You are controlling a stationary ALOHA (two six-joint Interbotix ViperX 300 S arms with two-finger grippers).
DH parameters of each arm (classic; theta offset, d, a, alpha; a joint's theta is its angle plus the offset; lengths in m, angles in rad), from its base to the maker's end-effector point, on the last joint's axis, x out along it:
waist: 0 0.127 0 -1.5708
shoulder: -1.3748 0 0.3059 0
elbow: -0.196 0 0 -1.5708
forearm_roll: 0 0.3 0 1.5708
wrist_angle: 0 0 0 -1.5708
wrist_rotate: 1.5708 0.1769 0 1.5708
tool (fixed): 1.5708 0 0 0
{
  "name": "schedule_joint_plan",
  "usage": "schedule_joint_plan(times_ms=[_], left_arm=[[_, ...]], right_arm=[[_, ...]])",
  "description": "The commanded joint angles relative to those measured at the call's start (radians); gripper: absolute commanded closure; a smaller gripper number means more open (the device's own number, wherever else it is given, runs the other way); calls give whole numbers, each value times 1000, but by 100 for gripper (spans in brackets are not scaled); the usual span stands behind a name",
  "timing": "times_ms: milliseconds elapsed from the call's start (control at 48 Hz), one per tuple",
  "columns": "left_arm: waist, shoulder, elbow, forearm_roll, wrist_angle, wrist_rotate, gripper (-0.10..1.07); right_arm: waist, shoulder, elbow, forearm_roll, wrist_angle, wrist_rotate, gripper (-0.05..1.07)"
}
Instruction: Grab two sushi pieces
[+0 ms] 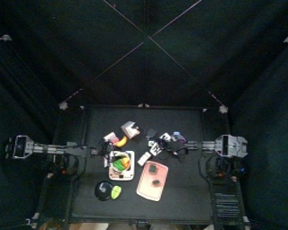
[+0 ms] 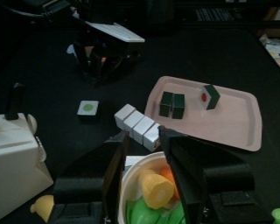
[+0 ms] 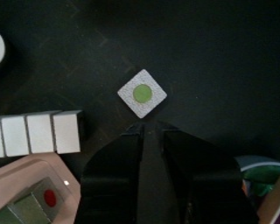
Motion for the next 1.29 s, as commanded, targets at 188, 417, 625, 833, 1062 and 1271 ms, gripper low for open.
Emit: schedule_joint_plan(times_ms=[188,417,625,833,1062,1271], left_arm=[[9,-3,-21,-2,-5,0,22],[12,-3,-12,-2,-5,0,22],[12,-3,-8,-2,-5,-3,22],[12,-3,-8,-2,-5,-2,22],[12,-3,-6,0,-3,-2,22],[15,-3,-6,0,-5,-2,22]], right_arm=[[206,-100,5,-66,60,12,40],[321,-74,-14,-63,49,12,35],[344,-48,-17,-31,-21,12,21],[342,-8,-18,-11,-95,6,2],[337,21,-8,-17,-63,-2,-2],[336,71,5,-41,-26,-3,-2]])
